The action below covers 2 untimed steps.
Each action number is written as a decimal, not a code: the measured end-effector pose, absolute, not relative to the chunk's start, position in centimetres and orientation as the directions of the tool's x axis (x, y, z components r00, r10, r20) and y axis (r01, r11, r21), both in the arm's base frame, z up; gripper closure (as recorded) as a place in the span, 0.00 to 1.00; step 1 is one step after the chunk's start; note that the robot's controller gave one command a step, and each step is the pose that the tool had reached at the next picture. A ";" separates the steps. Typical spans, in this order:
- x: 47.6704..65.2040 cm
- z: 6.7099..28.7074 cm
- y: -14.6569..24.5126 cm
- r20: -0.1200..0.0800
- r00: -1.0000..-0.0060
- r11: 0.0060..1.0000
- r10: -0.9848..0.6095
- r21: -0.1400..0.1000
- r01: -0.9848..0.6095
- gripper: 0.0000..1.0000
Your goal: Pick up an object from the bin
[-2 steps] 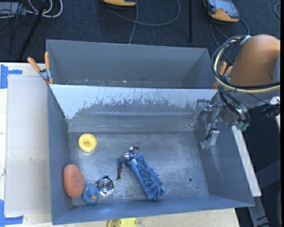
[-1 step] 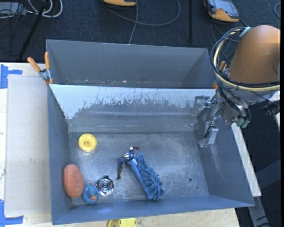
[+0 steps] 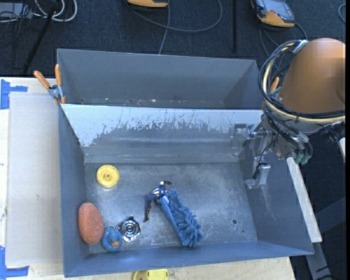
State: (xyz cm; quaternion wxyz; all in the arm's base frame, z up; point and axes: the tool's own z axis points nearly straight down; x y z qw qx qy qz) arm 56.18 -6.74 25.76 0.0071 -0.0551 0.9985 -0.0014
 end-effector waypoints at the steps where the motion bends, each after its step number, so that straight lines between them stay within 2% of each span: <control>1: 57.5 19.5 -2.7 -0.004 -0.964 0.964 -0.266 -0.001 -0.266 0.00; 2: 59.3 18.9 3.8 -0.001 -0.988 0.988 -0.153 0.000 -0.153 0.00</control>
Offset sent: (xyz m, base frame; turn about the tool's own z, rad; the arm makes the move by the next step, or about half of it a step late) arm 0.0388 0.1334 -0.0673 -0.0100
